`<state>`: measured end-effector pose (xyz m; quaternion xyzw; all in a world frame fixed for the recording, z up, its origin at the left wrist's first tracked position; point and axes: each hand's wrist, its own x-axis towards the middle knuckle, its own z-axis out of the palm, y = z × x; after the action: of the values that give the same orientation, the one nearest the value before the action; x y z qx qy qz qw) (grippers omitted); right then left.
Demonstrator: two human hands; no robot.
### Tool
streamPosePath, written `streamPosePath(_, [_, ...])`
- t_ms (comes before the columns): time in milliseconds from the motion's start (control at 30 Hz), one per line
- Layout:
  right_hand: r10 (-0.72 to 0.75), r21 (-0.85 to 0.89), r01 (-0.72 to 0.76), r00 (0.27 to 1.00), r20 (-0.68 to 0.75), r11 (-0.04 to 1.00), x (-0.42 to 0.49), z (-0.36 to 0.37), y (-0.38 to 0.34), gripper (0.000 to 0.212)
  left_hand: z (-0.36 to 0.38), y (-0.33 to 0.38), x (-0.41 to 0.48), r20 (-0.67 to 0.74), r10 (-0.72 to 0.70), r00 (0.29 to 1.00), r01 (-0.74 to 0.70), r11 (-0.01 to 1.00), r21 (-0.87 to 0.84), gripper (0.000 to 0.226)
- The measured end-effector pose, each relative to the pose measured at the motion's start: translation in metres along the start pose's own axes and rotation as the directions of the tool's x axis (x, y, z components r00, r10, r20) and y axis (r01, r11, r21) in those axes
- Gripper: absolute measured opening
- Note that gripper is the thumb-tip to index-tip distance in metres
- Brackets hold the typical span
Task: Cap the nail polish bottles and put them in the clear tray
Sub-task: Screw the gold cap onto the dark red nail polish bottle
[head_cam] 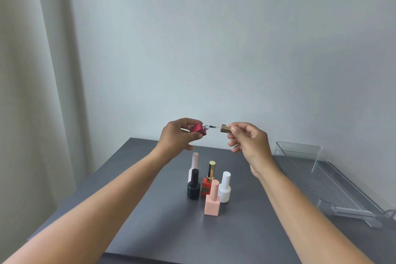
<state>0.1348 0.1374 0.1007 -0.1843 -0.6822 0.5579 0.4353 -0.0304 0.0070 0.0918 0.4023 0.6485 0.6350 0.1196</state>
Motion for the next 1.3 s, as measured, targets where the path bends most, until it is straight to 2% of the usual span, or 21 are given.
streamPosePath(400, [-0.025, -0.071, 0.025, 1.000, 0.004, 0.997, -0.002, 0.006, -0.003, 0.014, -0.002, 0.005, -0.004, -0.002, 0.000, 1.000, 0.000, 1.000, 0.017, 0.029])
streamPosePath(867, [-0.129, -0.245, 0.140, 0.990, 0.063, 0.959, -0.003, 0.007, -0.006, 0.023, 0.006, 0.005, -0.003, 0.025, 0.042, 0.999, -0.045, 0.992, 0.122, 0.035])
streamPosePath(1033, [-0.117, -0.288, 0.135, 0.990, 0.079, 0.948, -0.002, 0.010, -0.006, 0.028, 0.011, 0.005, -0.004, 0.013, 0.030, 0.999, -0.032, 0.991, 0.132, 0.028])
streamPosePath(1300, [-0.139, -0.308, 0.143, 0.990, 0.035, 0.941, 0.000, 0.007, -0.007, 0.010, 0.016, 0.008, -0.007, 0.016, 0.045, 0.999, -0.047, 0.993, 0.110, 0.024])
